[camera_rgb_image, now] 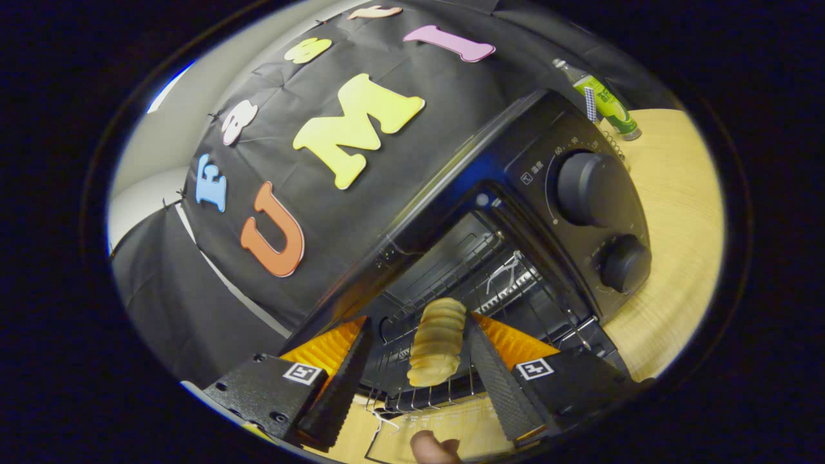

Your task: Open the toaster oven, put the food inside, and close the toaster oven door.

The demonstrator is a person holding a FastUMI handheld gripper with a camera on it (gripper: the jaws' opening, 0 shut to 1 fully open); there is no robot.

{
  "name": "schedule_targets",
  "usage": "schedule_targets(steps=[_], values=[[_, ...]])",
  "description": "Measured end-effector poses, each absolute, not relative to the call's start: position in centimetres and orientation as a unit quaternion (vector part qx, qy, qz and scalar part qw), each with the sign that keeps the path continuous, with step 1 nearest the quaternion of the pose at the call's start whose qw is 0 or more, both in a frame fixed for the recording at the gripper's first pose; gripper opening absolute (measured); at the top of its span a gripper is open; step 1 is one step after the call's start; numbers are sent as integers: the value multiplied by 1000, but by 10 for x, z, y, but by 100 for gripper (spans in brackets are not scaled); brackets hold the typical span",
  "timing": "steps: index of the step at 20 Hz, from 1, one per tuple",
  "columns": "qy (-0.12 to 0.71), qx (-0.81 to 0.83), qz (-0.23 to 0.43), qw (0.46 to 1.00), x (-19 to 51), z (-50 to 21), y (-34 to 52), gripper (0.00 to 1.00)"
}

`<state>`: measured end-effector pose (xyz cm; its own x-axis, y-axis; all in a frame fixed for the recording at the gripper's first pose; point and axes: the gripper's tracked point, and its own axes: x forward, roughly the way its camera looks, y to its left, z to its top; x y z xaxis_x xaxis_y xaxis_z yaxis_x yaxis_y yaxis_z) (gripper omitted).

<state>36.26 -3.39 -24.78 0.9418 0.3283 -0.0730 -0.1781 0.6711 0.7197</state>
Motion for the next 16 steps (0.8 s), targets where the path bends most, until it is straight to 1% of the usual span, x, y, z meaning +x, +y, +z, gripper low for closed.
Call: schedule_targets(steps=[2,5,10,13,16], values=[[90,372,137,914,351,-244,-35,100],[79,368,137,916,327,-237,-33,100],[72,308,145,938,275,-228,-20,100],[78,268,135,951,251,-231,-17,100],[92,200,112,969,236,-239,-18,100]])
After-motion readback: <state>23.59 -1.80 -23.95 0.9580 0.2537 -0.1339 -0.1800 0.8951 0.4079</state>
